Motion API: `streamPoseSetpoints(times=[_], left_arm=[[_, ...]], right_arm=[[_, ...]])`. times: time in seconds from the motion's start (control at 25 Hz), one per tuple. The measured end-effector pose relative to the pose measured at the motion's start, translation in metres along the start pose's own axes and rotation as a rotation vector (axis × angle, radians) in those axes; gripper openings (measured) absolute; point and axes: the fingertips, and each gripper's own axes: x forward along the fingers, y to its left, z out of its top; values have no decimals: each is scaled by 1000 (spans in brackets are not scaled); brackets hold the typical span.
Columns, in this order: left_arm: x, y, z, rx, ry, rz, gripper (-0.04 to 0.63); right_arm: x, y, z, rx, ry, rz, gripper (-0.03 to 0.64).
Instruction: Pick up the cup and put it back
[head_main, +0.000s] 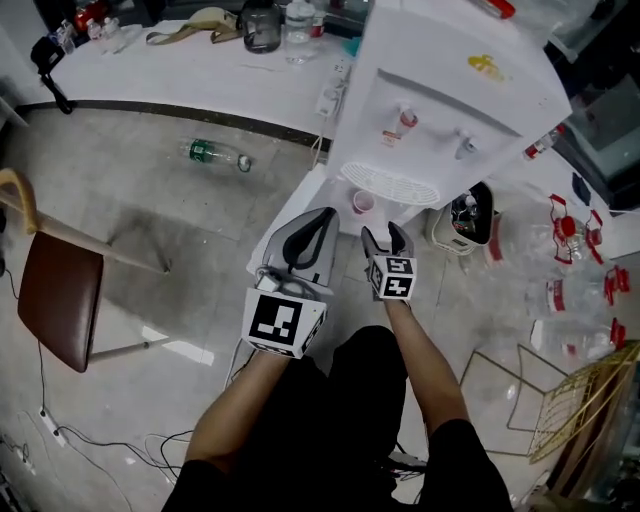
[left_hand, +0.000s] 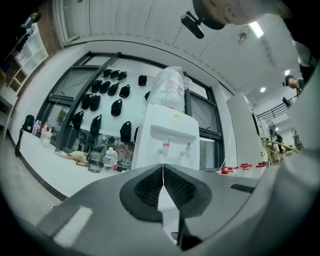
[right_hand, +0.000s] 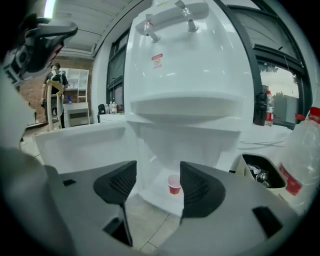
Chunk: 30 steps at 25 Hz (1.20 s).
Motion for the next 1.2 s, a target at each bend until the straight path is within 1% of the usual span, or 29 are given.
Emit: streamPoseSetpoints(times=[0.16,0.24,0.32,0.4,0.64,0.76,1.0,1.2], left_arm=[[9,-9,-21,28,-12,-17,8],[13,-9,-28,21,-7,-17,8],[16,-5,-32,12,-2,-9,8],[19,-3,-34,12,-3,-5,8],[27,0,-41,5,-3,-41,8],[29,4,-44,15,-1,-51,8],[32,11,-48,-33,-4,-61,8],[33,11,-48,-52,-20,-80,8]], right_arm=[[30,-11,-19,11,16,-6,261],[44,-18,-33,23,28,-13,261],[57,-23,-48,29,51,-15,262],[70,-28,-61,32,73,-17,279],[108,-43,-88,33,98,-39,301],[130,-50,-104,43,150,-60,315],[165,-57,-120,41,196,-86,328],[186,-56,-127,20,224,-97,330]])
